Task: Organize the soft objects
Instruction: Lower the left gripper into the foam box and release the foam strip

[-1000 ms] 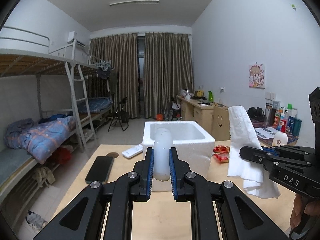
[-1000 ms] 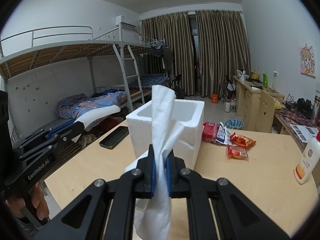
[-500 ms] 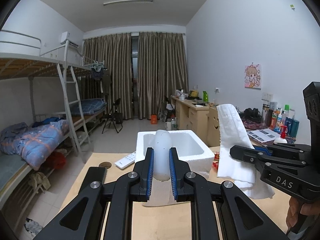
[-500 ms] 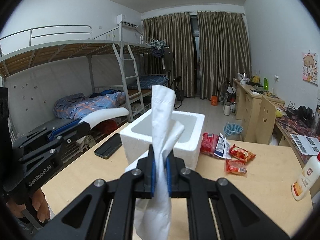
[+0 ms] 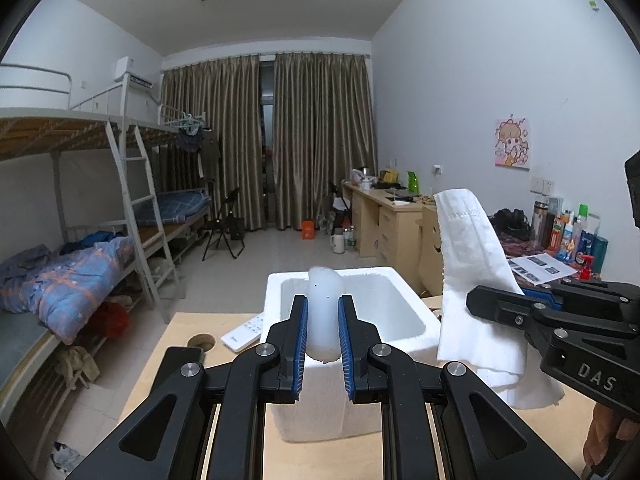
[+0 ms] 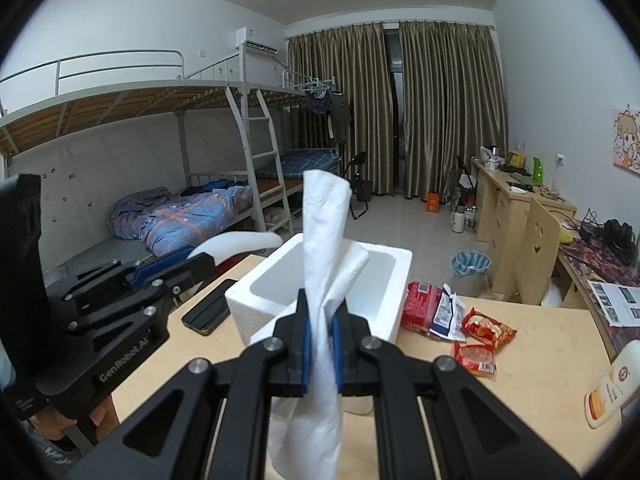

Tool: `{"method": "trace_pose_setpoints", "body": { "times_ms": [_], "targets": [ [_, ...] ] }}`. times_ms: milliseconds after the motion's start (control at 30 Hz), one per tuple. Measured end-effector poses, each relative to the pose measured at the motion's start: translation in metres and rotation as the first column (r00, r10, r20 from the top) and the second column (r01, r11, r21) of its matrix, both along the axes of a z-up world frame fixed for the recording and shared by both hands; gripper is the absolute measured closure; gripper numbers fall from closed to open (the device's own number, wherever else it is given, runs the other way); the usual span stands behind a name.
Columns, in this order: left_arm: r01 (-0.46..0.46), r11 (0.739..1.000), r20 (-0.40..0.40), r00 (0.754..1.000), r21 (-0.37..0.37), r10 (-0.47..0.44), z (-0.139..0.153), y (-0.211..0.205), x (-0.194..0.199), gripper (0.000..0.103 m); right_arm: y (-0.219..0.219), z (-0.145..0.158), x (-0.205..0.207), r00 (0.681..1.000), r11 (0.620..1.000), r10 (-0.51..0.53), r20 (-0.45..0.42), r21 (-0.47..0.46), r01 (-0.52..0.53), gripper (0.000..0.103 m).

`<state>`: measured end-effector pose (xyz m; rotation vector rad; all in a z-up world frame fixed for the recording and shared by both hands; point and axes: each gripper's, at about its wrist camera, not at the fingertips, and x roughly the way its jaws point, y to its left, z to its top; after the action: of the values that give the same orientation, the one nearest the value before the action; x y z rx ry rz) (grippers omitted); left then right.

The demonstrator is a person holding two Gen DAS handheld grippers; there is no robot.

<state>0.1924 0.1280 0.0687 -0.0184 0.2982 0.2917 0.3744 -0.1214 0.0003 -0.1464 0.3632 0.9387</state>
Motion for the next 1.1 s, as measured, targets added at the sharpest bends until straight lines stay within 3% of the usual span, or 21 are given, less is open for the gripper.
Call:
{"method": "trace_pose_setpoints", "body": {
  "times_ms": [767, 1100],
  "targets": [
    [0.035, 0.999, -0.101, 0.994, -0.034, -0.039, -0.018, 0.025, 0.096, 0.087, 0.016, -0.003, 0.044, 0.999, 1.0, -0.025, -0.031, 0.0, 0.025, 0.091],
    [0.058, 0.997, -0.133, 0.989, -0.047, -0.064, -0.031, 0.037, 0.114, 0.085, 0.018, -0.005, 0.052, 0.998, 0.999, -0.044, -0.046, -0.006, 0.044, 0.091]
  ]
}}
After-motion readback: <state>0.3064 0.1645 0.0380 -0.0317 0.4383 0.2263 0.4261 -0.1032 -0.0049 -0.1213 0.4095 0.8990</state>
